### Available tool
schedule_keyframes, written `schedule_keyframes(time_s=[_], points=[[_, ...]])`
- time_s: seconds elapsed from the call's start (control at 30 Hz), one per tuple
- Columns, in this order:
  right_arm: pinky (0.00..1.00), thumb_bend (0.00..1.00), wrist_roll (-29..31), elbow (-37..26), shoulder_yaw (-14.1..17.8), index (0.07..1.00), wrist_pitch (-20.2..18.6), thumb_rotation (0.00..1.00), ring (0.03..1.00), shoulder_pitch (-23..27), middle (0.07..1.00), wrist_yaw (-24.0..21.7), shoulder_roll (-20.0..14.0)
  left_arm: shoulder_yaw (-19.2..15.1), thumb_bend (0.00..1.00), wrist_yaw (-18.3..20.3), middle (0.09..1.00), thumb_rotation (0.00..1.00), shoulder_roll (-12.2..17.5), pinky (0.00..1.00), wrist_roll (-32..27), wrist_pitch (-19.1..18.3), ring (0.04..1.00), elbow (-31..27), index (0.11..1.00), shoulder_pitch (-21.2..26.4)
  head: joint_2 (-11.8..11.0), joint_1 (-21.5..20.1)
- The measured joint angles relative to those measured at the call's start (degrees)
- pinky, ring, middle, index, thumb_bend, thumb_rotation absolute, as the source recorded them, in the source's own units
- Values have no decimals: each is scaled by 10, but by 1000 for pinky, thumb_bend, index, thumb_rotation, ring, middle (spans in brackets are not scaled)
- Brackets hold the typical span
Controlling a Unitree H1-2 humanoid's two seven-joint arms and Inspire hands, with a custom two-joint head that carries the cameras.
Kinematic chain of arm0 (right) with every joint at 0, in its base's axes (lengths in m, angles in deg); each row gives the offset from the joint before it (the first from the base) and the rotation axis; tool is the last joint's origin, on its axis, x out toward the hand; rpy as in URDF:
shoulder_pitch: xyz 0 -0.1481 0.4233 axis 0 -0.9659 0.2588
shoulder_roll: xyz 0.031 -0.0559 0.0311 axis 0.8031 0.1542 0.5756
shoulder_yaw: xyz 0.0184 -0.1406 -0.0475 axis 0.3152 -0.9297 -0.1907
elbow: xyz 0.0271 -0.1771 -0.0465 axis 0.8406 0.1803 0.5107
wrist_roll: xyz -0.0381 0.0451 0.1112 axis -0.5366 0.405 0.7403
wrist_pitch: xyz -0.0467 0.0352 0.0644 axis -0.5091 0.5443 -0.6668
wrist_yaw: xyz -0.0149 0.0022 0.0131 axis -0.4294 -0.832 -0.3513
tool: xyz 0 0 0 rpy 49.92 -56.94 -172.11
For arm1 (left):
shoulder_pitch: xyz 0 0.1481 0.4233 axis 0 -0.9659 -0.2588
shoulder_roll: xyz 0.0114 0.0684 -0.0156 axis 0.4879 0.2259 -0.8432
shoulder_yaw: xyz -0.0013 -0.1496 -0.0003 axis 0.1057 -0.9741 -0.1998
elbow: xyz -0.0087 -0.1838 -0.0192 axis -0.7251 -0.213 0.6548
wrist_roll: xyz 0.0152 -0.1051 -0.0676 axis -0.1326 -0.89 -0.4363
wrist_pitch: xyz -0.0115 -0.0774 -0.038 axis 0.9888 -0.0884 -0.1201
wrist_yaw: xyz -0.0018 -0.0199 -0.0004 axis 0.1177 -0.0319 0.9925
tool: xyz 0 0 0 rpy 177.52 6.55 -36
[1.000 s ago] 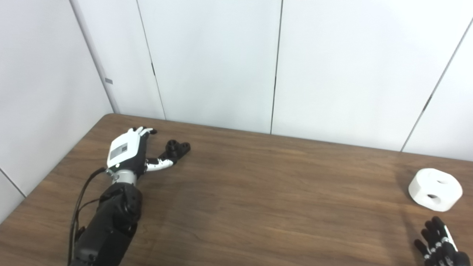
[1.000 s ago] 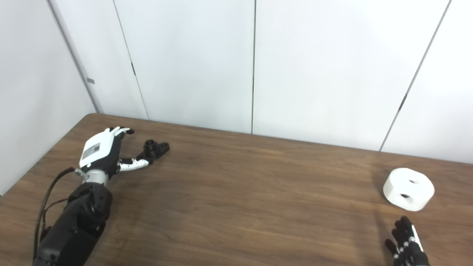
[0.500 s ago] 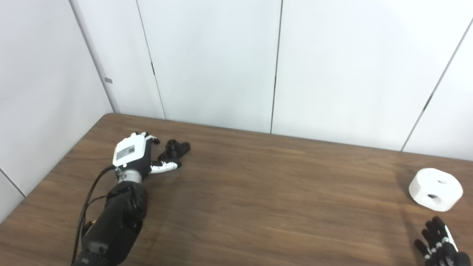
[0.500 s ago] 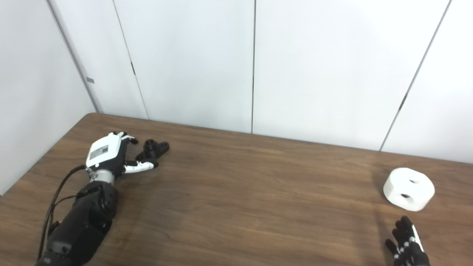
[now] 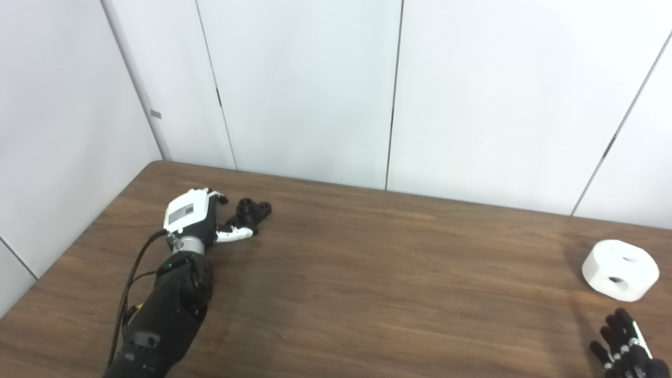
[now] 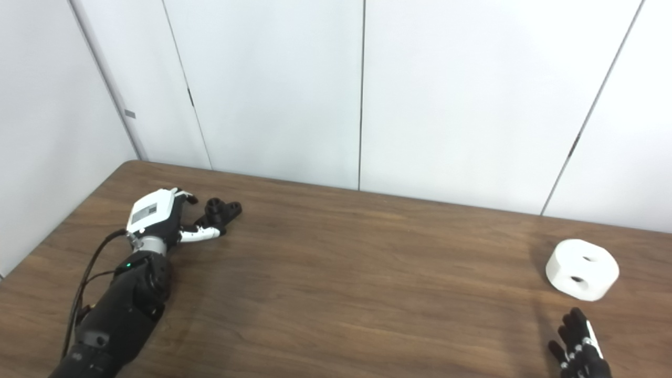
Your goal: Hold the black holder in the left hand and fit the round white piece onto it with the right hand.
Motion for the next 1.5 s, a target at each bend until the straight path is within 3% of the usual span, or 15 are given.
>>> schedule_keyframes(time_s=[0.37,0.53,0.77,1.3,1.5], points=[[1000,661,0,-1,4,972,-3,1000,1000,0,1000,1,0,0,898,11,918,432,-6,1000,-6,0,982,2,719,6,6,-2],[1000,664,4,-2,5,971,-4,1000,1000,-2,1000,1,0,0,884,11,896,368,-7,997,-10,0,971,6,692,15,8,-3],[1000,657,5,-5,4,976,-5,1000,1000,-4,1000,2,0,0,878,12,882,361,-7,983,-13,0,961,7,652,15,10,-4],[1000,669,7,-8,3,976,-9,1000,1000,-7,997,2,0,4,851,12,868,337,-7,965,-19,0,951,11,619,15,14,-5],[1000,664,5,-15,0,979,-12,1000,1000,-11,998,2,0,4,841,11,863,277,-7,963,-22,0,943,11,607,15,18,-6]])
